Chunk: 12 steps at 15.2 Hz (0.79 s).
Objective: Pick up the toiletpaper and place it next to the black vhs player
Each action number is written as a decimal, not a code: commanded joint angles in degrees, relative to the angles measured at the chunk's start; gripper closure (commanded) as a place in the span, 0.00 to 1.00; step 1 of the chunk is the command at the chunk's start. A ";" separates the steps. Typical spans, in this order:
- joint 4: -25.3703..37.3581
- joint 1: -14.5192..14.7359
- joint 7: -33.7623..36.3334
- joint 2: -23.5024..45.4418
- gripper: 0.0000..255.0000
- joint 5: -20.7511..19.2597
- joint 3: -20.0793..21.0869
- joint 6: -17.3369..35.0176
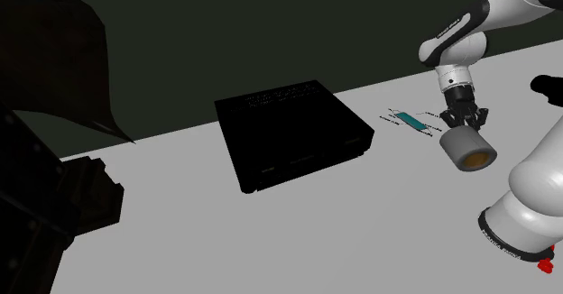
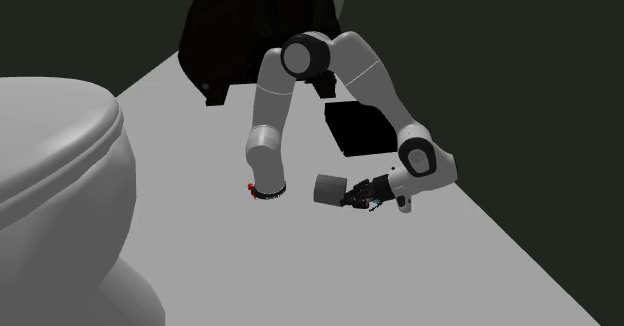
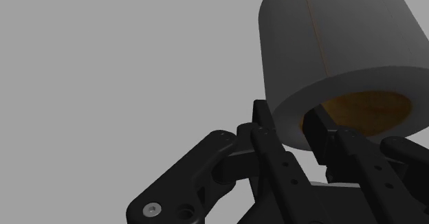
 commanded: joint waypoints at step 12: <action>2.50 0.57 0.88 -6.27 1.00 -1.65 -0.42 -8.37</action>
